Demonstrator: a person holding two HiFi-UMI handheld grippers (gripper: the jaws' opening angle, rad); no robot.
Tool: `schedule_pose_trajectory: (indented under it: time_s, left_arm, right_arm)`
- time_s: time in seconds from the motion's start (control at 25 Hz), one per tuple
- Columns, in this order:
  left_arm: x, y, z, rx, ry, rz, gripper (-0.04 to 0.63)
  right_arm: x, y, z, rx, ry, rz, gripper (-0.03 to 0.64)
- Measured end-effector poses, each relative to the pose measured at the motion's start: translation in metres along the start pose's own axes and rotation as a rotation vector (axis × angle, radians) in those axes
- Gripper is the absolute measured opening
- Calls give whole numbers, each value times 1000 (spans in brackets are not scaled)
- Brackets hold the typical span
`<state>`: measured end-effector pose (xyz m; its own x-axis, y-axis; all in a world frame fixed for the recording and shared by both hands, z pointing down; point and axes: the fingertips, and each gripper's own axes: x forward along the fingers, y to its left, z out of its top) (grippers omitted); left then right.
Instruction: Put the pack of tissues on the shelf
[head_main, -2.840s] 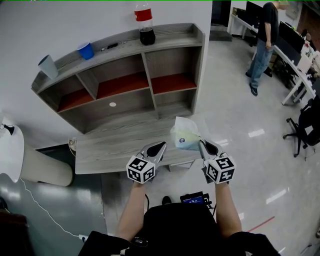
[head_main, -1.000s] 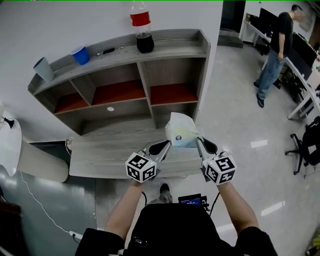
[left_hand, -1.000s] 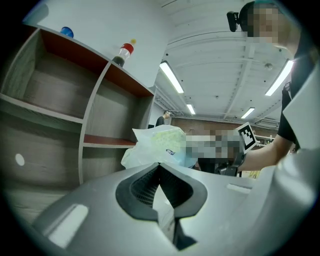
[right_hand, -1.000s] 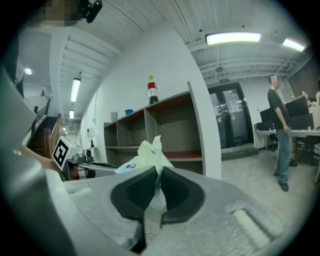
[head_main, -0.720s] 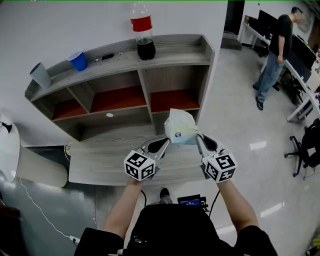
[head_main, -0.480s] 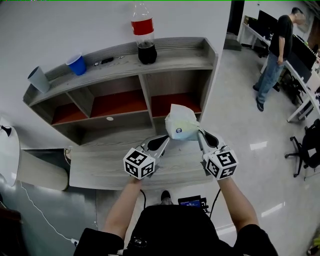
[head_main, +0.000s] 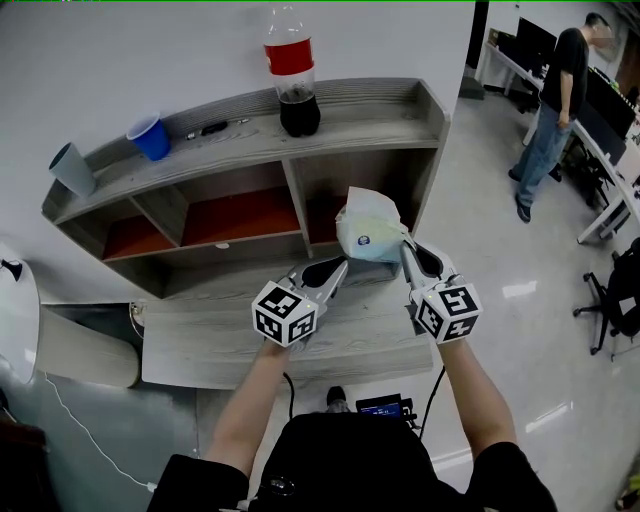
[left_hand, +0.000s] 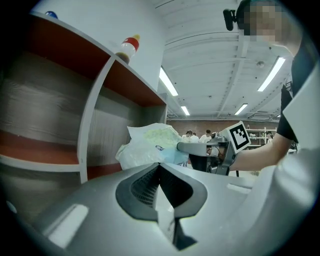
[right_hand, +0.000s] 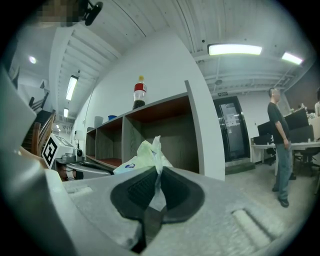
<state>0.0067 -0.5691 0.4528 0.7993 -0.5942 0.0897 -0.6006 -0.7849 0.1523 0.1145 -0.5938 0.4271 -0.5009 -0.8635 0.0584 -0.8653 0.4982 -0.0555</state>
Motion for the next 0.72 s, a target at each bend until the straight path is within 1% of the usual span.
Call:
schedule_pose_trajectory:
  time_s: [0.28, 0.56, 0.72]
  left_arm:
    - [9, 16, 5, 16, 4, -7, -6]
    - [15, 30, 5, 12, 5, -1, -6]
    - [18, 38, 4, 8, 6, 5, -6]
  right_arm:
    - [32, -7, 1, -27, -6, -15, 15]
    - [61, -11, -1, -59, -5, -11, 15]
    - [75, -14, -5, -110, 0, -15, 15]
